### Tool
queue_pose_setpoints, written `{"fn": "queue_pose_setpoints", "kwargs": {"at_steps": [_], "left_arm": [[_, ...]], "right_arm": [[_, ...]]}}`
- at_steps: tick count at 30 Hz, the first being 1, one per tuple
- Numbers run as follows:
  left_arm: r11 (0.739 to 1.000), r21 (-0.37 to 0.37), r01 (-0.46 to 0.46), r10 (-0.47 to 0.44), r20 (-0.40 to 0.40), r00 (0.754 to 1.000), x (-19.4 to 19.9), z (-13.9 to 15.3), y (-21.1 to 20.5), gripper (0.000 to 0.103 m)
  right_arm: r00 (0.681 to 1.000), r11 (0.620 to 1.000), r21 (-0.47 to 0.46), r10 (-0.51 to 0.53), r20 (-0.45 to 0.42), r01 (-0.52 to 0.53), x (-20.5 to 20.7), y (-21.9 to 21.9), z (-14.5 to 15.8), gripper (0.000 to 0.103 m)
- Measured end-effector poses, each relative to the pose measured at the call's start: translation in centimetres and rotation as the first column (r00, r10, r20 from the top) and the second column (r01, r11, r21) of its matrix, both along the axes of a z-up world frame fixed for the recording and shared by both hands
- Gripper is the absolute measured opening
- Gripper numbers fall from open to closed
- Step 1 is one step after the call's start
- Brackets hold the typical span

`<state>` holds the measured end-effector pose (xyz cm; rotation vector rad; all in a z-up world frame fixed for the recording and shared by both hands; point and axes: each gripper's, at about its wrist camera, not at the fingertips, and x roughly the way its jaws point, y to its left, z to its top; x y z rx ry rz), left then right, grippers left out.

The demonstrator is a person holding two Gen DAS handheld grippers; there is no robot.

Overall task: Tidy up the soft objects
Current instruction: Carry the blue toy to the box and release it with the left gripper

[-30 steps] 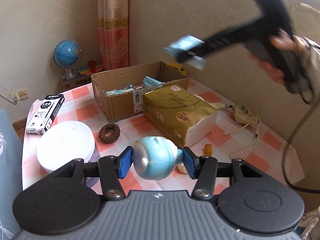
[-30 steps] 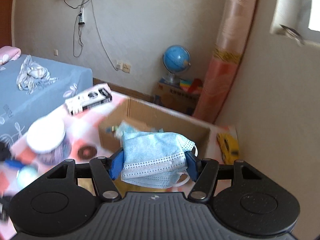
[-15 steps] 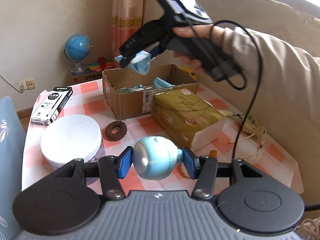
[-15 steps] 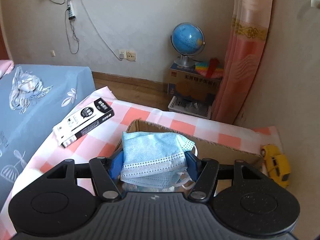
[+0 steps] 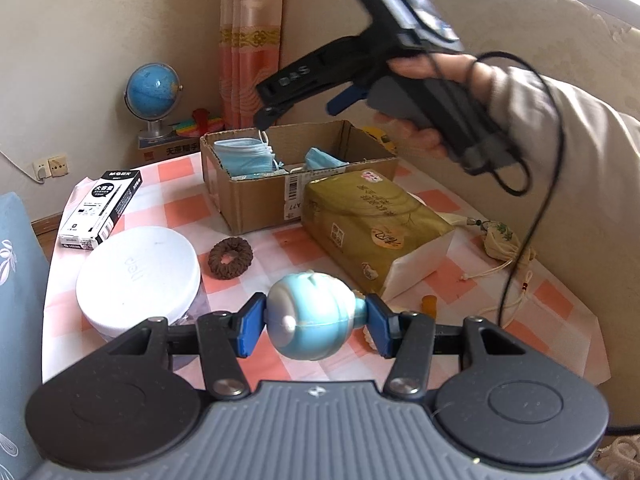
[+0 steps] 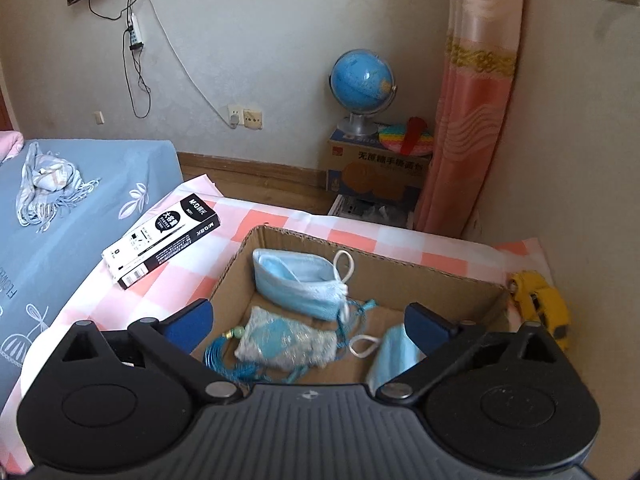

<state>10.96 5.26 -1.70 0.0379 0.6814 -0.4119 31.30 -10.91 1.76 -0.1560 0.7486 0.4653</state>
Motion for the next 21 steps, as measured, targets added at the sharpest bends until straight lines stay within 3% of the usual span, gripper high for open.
{"fn": "queue_pose_setpoints", "kwargs": {"at_steps": [7, 14, 21], "left_arm": [[1.000, 0.017, 0.013, -0.013, -0.010, 1.000, 0.4, 0.3, -0.2, 0.053], [0.999, 0.045, 0.023, -0.022, -0.021, 1.000, 0.9, 1.0, -0.5, 0.053], [0.998, 0.052, 0.047, -0.047, -0.011, 0.999, 3.2, 2.6, -1.3, 0.053]], "right_arm": [[0.998, 0.999, -0.047, 0.003, 0.070, 0.000, -5.8, -2.6, 0.9, 0.103], [0.985, 0.992, -0.089, -0.070, 0.155, 0.084, -12.9, -6.1, 0.2, 0.103], [0.973, 0.981, -0.051, -0.178, 0.144, 0.187, -18.2, -9.1, -1.7, 0.103]]}}
